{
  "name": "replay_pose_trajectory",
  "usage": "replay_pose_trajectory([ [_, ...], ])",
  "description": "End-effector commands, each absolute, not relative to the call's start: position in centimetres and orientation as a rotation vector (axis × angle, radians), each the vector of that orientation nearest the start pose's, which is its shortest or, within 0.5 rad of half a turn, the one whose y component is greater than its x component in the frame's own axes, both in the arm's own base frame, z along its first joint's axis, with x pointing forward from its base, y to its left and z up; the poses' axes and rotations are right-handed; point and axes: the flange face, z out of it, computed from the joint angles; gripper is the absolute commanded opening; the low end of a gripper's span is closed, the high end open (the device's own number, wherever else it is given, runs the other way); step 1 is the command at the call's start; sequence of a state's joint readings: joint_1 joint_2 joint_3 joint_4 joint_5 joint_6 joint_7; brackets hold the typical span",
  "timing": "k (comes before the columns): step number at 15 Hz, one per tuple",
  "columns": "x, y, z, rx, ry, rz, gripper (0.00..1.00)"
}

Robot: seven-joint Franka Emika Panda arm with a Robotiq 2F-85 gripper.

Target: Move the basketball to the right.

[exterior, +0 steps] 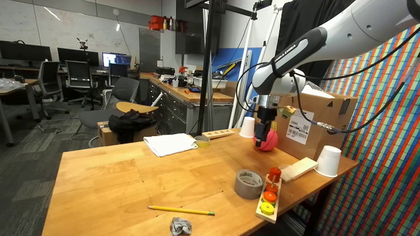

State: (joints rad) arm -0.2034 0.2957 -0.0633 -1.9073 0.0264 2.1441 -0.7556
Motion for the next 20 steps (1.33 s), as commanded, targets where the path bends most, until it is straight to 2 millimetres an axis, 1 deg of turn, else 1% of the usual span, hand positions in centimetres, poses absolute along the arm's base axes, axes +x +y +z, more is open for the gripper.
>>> replay_pose_trajectory([
  [1, 59.7, -17.3, 34.5, -3.026, -0.713, 0.095, 1.0],
  [4, 59.6, -18.2, 34.0, -3.046, -0.696, 0.09, 1.0],
  [7, 59.7, -18.5, 34.0, -3.083, -0.664, 0.084, 1.0],
  [8, 59.8, -18.5, 34.1, -3.119, -0.644, 0.084, 1.0],
  [10, 60.1, -18.2, 34.4, -3.19, -0.606, 0.074, 1.0],
  [11, 60.6, -17.4, 35.3, -3.234, -0.576, 0.058, 1.0],
  [14, 61.3, -16.4, 36.0, -3.326, -0.484, 0.03, 1.0],
  [20, 60.8, -16.2, 34.7, -3.411, -0.378, 0.097, 1.0],
])
